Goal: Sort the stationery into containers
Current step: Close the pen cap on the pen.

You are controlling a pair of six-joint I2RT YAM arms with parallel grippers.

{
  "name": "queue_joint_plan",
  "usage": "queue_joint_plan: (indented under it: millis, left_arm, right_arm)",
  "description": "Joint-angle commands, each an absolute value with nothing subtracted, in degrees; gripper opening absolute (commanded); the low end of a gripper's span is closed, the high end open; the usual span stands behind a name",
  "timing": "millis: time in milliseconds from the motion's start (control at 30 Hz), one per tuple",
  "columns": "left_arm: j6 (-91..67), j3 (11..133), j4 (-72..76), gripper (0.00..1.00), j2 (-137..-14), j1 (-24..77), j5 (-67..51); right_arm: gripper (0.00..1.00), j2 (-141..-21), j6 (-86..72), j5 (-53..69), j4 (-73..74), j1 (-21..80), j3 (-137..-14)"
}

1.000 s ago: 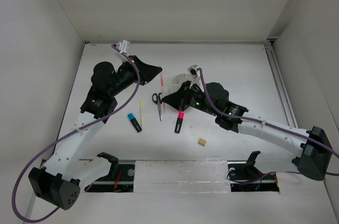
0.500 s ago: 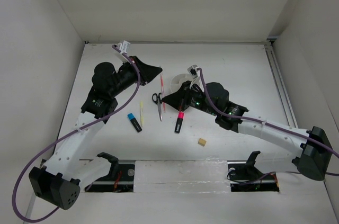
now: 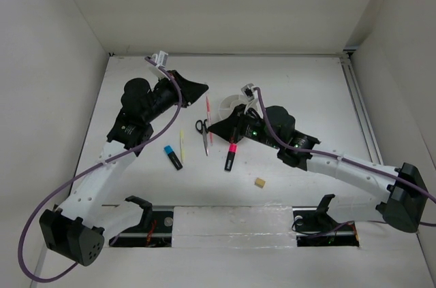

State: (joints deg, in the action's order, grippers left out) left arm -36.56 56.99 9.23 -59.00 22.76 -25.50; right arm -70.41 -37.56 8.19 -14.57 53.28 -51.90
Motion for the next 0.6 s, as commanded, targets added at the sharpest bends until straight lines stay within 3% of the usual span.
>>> queue_joint_plan:
  millis: [0,567]
  left_arm:
    - [-36.74,59.06,12.92,0.0,-58.62,22.59,-25.66]
    - [-36.74,61.52,11.6,0.0,-58.1,22.59,-24.61]
  right_arm:
    - [0.0,-68.73,-37.71,8.61,-17.05,53.09,-52.38]
    - [0.0,-68.74,-37.71,7.48,-17.05,53.09,-51.42]
